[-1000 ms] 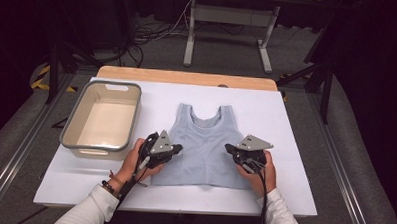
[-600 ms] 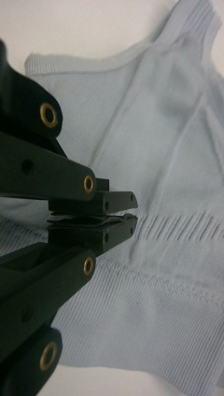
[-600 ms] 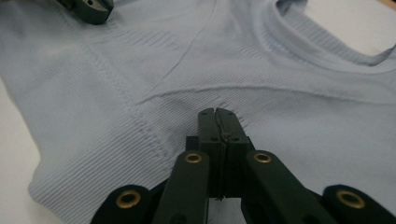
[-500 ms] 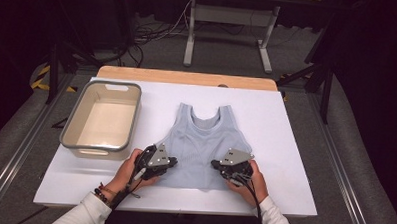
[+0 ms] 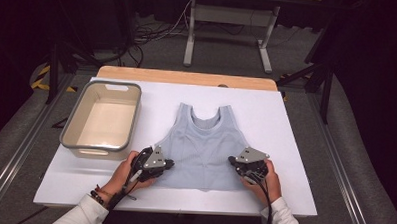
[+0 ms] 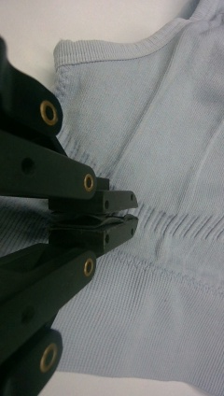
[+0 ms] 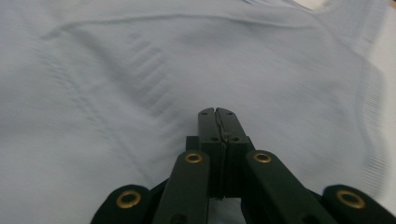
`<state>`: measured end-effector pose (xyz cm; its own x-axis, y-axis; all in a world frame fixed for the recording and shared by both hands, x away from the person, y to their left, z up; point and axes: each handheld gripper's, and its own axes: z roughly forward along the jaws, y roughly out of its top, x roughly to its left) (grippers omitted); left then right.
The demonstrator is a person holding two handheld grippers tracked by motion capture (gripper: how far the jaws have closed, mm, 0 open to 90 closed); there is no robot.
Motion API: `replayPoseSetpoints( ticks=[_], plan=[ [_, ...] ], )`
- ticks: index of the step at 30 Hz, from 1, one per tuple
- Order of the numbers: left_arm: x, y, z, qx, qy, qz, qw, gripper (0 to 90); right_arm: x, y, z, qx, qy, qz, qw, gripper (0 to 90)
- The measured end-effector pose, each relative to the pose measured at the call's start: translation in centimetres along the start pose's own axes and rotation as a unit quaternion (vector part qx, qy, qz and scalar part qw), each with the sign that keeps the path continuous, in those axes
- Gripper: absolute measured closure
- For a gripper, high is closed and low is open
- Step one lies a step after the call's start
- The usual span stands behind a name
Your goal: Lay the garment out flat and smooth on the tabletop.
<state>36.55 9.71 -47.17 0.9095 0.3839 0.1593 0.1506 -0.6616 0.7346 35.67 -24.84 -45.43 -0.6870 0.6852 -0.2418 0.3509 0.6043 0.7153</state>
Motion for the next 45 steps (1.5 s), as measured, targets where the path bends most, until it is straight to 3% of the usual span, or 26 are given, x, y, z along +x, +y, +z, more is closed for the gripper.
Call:
replayPoseSetpoints(
  ticks=[2,5,7,10,11,13,15,20,22,25,27,28,29,30,31,35,37,39,42,45],
  plan=[
    [0.1,0.0,0.0,0.002,-0.002,-0.003,1.0000,85.6,-1.0,-0.6,-0.2,0.003,-0.027,0.003,0.9996,89.7],
    [0.0,0.0,0.0,0.003,0.000,-0.008,1.0000,85.6,-2.6,-1.4,-0.7,-0.004,-0.037,0.039,0.9985,89.7],
    [0.1,0.1,0.1,0.000,0.000,0.001,1.0000,85.5,-2.9,-1.6,-0.8,-0.003,-0.045,0.043,0.9980,89.8],
    [0.1,0.0,0.0,0.001,0.005,-0.009,1.0000,83.4,-3.6,-1.8,-1.2,0.000,-0.081,0.049,0.9955,89.8],
    [0.0,0.0,0.0,-0.002,0.007,-0.007,1.0000,82.2,-3.9,-1.8,-1.6,0.005,-0.111,0.050,0.9926,89.8],
    [-0.1,0.0,-0.1,-0.007,0.013,-0.006,0.9999,81.8,-4.2,-1.9,-1.8,0.002,-0.117,0.054,0.9917,89.8],
    [-0.1,0.2,-0.7,-0.019,0.022,-0.003,0.9996,79.9,-4.8,-2.2,-2.5,-0.025,-0.113,0.086,0.9896,89.8],
    [0.3,0.3,-1.9,-0.041,0.033,-0.011,0.9986,79.8,-4.8,-1.8,-3.5,-0.065,-0.102,0.101,0.9876,89.8],
    [0.5,0.2,-2.2,-0.047,0.034,-0.015,0.9982,80.6,-4.3,-1.3,-3.6,-0.073,-0.094,0.094,0.9884,89.7],
    [0.5,0.1,-2.1,-0.041,0.031,-0.014,0.9986,83.1,-3.2,-0.7,-3.0,-0.068,-0.077,0.077,0.9917,89.7],
    [0.5,0.0,-1.9,-0.034,0.025,-0.009,0.9991,84.3,-3.0,-0.6,-2.9,-0.064,-0.077,0.075,0.9922,89.8],
    [0.4,-0.1,-1.7,-0.022,0.021,-0.006,0.9995,86.4,-2.7,-0.4,-2.6,-0.060,-0.068,0.073,0.9932,89.9],
    [0.3,-0.1,-1.4,-0.014,0.019,0.004,0.9997,88.5,-2.0,-0.1,-2.2,-0.065,-0.038,0.075,0.9944,89.9],
    [0.2,-0.1,-1.2,-0.007,0.014,0.008,0.9998,88.5,-2.0,-0.1,-2.2,-0.065,-0.038,0.075,0.9944,89.9],
    [0.2,-0.1,-1.0,0.000,0.013,0.015,0.9998,89.4,-1.5,0.1,-2.0,-0.060,-0.032,0.068,0.9954,89.9],
    [0.4,-0.3,-0.6,0.009,0.003,0.009,0.9999,89.6,0.7,0.8,-1.1,-0.048,-0.002,0.024,0.9986,89.9],
    [0.4,-0.4,-0.6,0.011,0.003,0.005,0.9999,89.6,0.9,0.9,-0.9,-0.042,-0.004,0.015,0.9990,89.8],
    [0.6,-0.5,-0.6,0.011,0.002,0.004,0.9999,89.4,1.2,0.7,-0.4,-0.018,-0.028,-0.010,0.9994,89.9],
    [0.5,-0.5,-0.7,0.014,0.002,0.001,0.9999,89.2,0.5,0.1,0.0,-0.005,-0.037,0.002,0.9993,89.8],
    [0.7,-0.6,-0.6,0.010,-0.004,-0.004,0.9999,89.1,-0.6,-0.6,0.1,0.011,-0.064,0.016,0.9978,89.9]
  ],
)
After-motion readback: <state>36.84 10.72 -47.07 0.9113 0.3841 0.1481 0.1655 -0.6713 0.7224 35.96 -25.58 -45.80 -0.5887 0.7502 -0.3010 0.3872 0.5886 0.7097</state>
